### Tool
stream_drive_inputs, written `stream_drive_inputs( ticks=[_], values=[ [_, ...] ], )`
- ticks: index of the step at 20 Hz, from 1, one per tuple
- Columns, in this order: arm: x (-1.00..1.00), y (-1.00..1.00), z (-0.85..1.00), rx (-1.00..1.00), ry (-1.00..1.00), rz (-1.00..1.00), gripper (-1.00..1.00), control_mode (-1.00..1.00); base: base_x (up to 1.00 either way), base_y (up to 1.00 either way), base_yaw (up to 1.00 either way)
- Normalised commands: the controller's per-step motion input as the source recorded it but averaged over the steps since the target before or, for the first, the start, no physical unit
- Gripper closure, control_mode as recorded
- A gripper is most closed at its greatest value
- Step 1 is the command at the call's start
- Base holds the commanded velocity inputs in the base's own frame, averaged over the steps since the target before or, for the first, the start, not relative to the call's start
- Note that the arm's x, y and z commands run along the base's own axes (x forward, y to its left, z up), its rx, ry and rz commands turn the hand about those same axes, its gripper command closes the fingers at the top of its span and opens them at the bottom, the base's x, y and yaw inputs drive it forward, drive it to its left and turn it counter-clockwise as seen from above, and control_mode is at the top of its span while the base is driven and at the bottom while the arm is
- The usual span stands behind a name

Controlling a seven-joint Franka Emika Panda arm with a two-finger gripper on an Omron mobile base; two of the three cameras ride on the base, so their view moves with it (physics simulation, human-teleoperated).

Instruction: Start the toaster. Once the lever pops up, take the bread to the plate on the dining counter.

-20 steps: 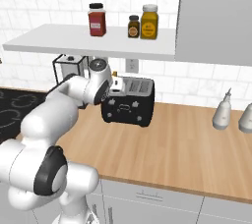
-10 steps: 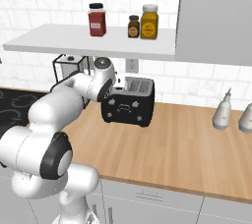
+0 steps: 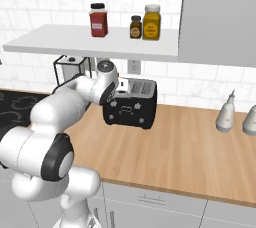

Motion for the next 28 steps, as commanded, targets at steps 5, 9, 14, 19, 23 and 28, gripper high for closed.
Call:
stream_drive_inputs(
  ticks=[5,9,14,19,23,28],
  values=[
    [0.00,0.00,-0.19,0.00,0.00,0.00,1.00,-1.00,0.00,0.00,0.00],
    [0.01,0.00,-0.14,0.00,0.00,0.00,1.00,-1.00,0.00,0.00,0.00],
    [0.08,0.00,-0.20,0.00,0.00,0.00,1.00,-1.00,0.00,0.00,0.00],
    [0.02,0.00,-0.23,0.00,0.00,0.00,1.00,-1.00,0.00,0.00,0.00],
    [0.05,0.00,-0.26,0.00,0.00,0.00,1.00,-1.00,0.00,0.00,0.00],
    [0.01,0.00,-0.30,0.00,0.00,0.00,1.00,-1.00,0.00,0.00,0.00]
  ],
)
